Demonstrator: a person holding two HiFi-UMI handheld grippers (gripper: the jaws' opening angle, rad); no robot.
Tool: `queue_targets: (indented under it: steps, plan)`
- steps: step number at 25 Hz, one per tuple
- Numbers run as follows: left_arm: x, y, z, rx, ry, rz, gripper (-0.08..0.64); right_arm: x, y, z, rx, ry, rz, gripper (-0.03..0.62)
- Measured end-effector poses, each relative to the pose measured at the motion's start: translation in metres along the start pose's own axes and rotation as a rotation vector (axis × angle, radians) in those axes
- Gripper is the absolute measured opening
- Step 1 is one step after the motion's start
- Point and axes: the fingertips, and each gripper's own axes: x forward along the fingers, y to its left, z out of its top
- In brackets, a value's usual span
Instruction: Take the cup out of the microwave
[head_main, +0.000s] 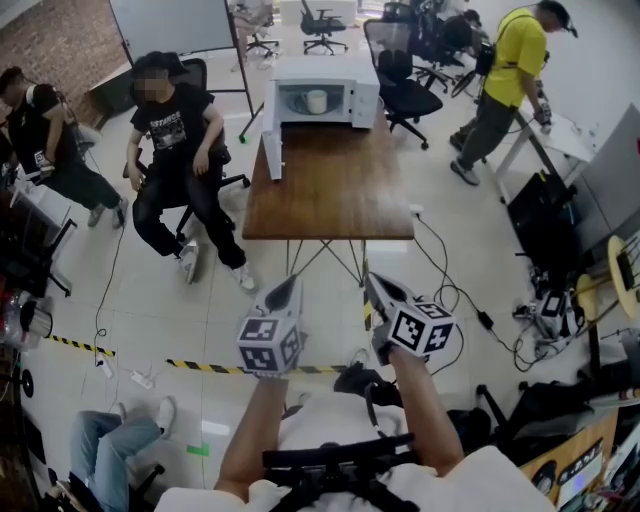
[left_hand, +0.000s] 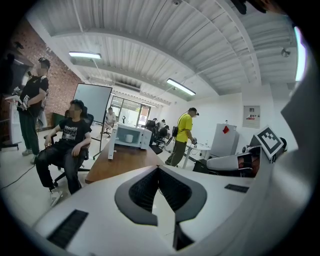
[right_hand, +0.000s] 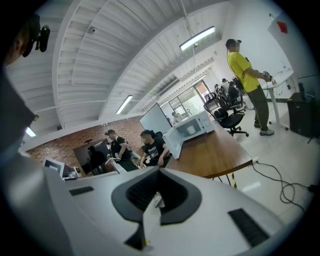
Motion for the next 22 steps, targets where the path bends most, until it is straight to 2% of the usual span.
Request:
queue_targets:
  steps: [8,14,19,22]
  plan:
    - [0.070,-0.011,0.012,0.008,0.036,0.001,0.000,0.022,-0.059,0.036,0.027,0.002,-0.006,0.015]
    - [0.134,-0.024,0.028,0.018,0.027,0.021,0.000,0.035,-0.116,0.065,0.048,-0.001,0.003,0.015]
    - [0.169,-0.033,0.029,0.026,0.043,0.035,0.000,0.034,-0.165,0.077,0.098,0.002,-0.022,0.015]
    - [0.179,-0.022,0.033,0.030,0.058,0.053,0.000,0.051,-0.173,0.083,0.120,0.006,-0.016,0.015]
